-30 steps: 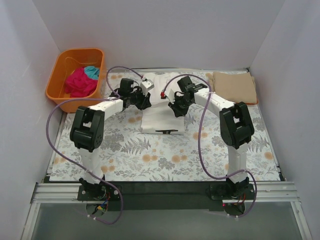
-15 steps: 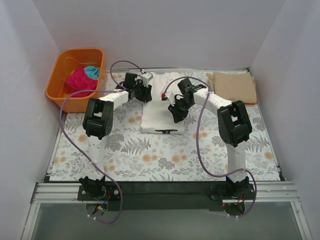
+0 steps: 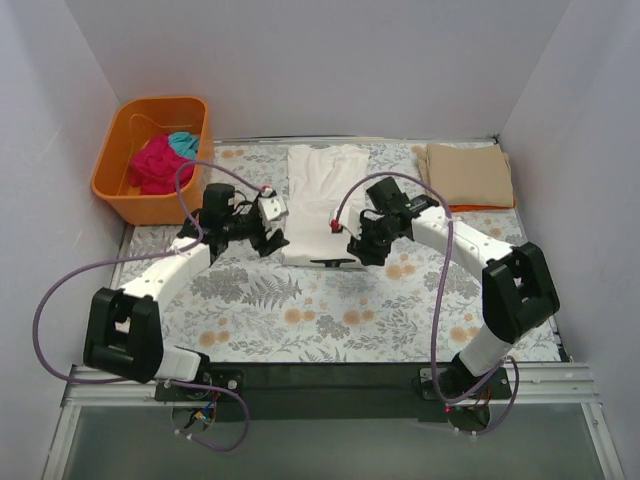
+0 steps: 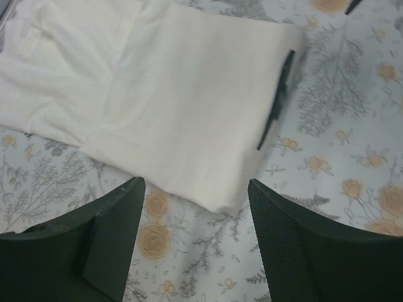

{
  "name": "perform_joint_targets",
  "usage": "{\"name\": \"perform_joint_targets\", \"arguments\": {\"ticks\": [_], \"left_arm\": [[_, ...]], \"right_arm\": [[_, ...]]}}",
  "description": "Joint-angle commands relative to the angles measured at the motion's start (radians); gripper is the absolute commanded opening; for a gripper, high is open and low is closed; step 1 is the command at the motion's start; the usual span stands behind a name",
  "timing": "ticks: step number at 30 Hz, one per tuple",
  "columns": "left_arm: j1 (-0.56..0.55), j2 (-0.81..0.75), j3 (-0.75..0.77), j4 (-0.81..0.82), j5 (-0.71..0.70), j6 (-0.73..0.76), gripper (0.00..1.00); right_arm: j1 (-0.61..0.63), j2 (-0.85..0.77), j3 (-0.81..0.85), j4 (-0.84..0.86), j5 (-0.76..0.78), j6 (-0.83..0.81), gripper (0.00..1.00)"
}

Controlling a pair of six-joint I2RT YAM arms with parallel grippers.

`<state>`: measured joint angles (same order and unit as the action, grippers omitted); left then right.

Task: Fold and stack the t-shirts
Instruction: Fold the tshirt

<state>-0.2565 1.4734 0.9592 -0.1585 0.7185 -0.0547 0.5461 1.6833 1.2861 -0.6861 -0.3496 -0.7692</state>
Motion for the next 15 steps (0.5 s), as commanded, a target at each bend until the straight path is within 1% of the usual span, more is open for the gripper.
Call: {"name": "perform_joint_targets", "arguments": {"ticks": [1, 2, 3, 5, 6, 8, 15], "left_arm": [[-0.044, -0.097, -0.186, -0.027, 0.062, 0.294, 0.62], [-0.053, -0.123, -0.223, -0.018, 0.064, 0.340, 0.62], [-0.075, -0.158, -0.297, 0.000, 0.058, 0.402, 0.63], [-0.099, -0.192, -0.358, 0.090, 0.018, 0.424, 0.62], [-0.119, -0.194, -0.390, 0.109, 0.010, 0.449, 0.62], [-0.130, -0.191, -0.408, 0.179, -0.005, 0.451, 0.62], [-0.136, -0.096, -0.375, 0.287, -0.028, 0.449, 0.61]], "right_arm": [[0.073, -0.089, -0.170, 0.137, 0.128, -0.123, 0.52], [0.090, -0.108, -0.206, 0.172, 0.155, -0.140, 0.52], [0.122, -0.122, -0.241, 0.234, 0.178, -0.168, 0.53], [0.149, -0.131, -0.287, 0.273, 0.213, -0.179, 0.53], [0.161, -0.128, -0.294, 0.302, 0.221, -0.179, 0.53], [0.166, -0.123, -0.304, 0.332, 0.236, -0.177, 0.53], [0.166, -0.083, -0.300, 0.393, 0.258, -0.212, 0.50]]}}
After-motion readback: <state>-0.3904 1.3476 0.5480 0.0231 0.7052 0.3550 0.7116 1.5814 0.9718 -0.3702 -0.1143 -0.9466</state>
